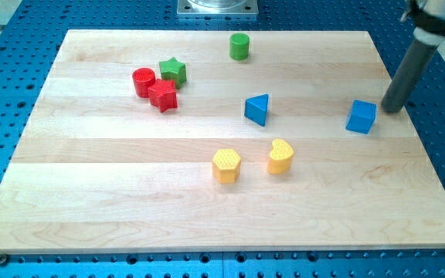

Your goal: Place the heart at the top right of the hexagon

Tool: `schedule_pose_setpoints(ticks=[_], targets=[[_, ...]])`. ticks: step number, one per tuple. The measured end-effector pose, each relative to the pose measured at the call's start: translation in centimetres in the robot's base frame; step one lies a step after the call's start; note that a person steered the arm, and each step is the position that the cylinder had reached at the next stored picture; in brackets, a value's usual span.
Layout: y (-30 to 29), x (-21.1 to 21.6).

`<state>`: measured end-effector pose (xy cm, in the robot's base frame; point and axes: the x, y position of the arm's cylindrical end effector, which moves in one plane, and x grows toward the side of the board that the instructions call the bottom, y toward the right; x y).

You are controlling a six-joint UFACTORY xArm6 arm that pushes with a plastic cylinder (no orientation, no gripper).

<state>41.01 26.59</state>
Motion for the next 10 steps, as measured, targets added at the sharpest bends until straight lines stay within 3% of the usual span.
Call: schedule_pose_setpoints(ticks=[2,3,4,7,8,10], targets=[[-0.2,0.1],[-2.8,3.5],[-6.7,7.1],[-15.9,10.9],[-22.9,10.9],[-19.4,10.9]])
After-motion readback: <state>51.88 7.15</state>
